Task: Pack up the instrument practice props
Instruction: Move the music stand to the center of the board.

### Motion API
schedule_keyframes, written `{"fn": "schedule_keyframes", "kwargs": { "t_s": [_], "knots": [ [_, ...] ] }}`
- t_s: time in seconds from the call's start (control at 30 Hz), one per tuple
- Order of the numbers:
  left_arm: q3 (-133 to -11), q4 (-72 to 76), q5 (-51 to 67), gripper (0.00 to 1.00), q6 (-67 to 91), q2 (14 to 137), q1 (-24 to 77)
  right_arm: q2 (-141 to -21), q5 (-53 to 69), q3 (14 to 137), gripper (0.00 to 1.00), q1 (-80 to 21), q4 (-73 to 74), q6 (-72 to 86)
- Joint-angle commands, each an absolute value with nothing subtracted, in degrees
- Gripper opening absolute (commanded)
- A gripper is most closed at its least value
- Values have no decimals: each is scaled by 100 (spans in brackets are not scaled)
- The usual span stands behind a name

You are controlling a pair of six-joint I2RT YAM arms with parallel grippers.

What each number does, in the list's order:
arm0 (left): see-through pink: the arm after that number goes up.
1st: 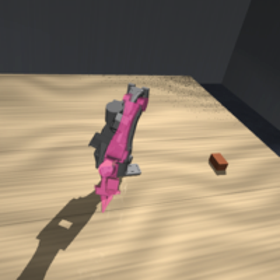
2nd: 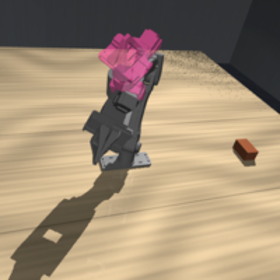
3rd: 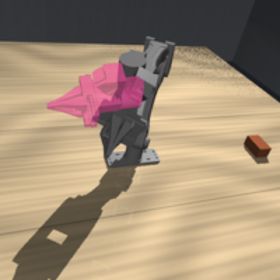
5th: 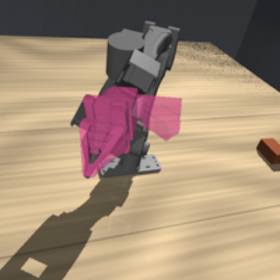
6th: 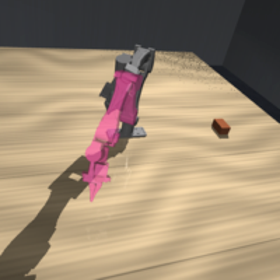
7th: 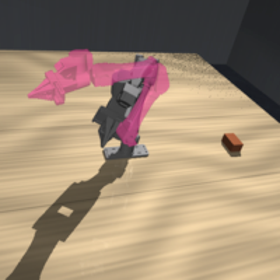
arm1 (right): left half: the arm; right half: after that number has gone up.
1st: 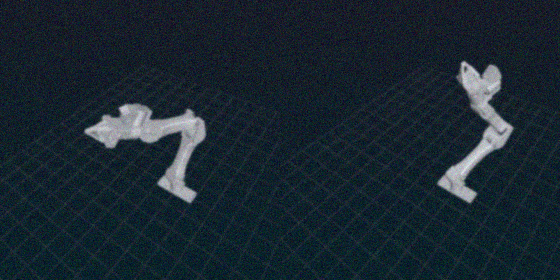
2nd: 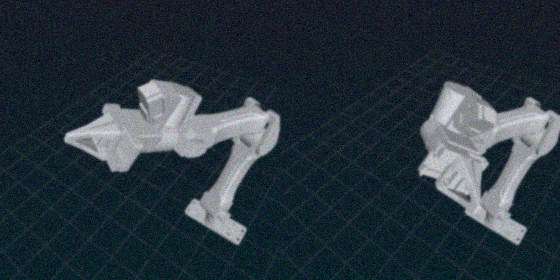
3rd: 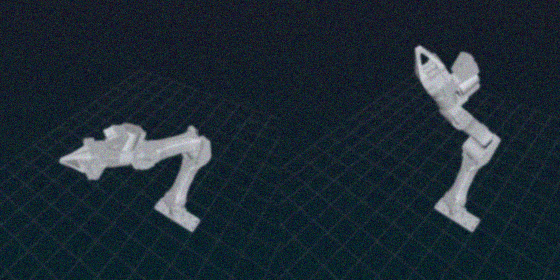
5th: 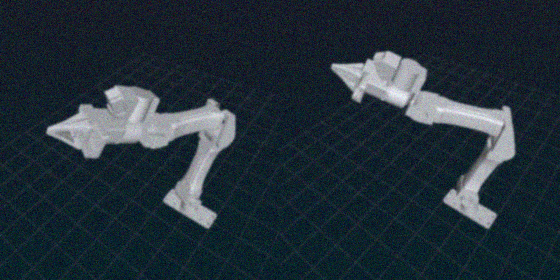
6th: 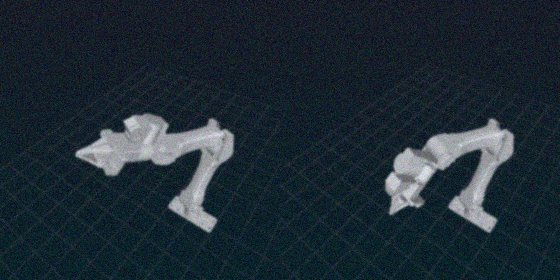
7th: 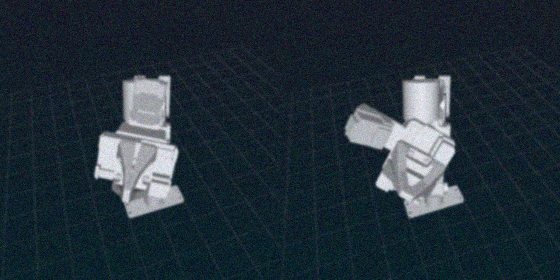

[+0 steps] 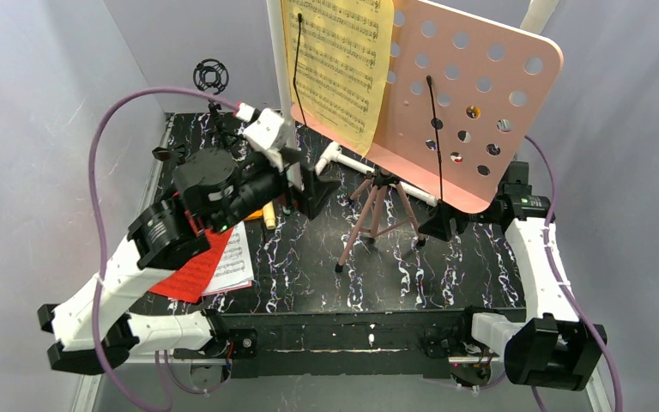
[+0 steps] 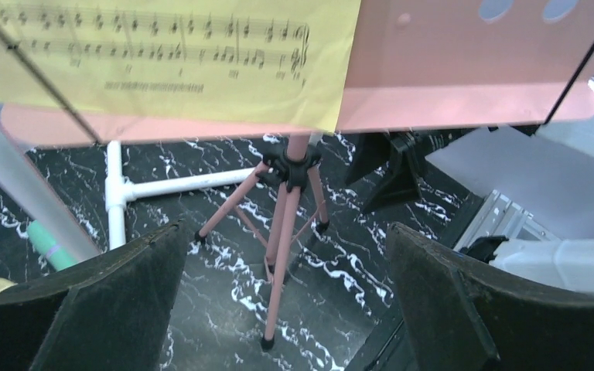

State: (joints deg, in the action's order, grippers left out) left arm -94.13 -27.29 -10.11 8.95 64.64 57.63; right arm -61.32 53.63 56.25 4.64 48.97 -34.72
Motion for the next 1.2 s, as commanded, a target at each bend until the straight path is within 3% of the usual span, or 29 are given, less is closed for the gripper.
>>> {"fn": "schedule_keyframes", "kwargs": {
  "t_s": [0.0,0.1,0.27,0.37,0.8,0.9,1.17],
  "knots": [
    [-8709,-2673,-1233,98,850,5615,5793,-6326,5013,5550,70,93,4015,-3473],
    [-8127,-2855,-1393,98,1090,5107,5797,-6567,5006,5619,66,-113,3467,-3069],
    [-7054,-3078,-1596,98,1683,4247,5792,-6939,5153,5775,75,-355,2756,-2520],
    [-6615,-3202,-1644,98,1985,3877,5792,-7065,5188,5811,73,-562,2675,-2672],
    [-6027,-3287,-1854,98,2382,3460,5799,-6870,4142,5716,31,-585,2441,-2966],
    [-6032,-3285,-1863,98,2380,3504,5793,-6804,3874,5692,25,-480,2356,-3002],
    [-6009,-3274,-1814,98,2423,3568,5793,-6920,3236,5795,25,-239,2154,-3198]
  ]
}}
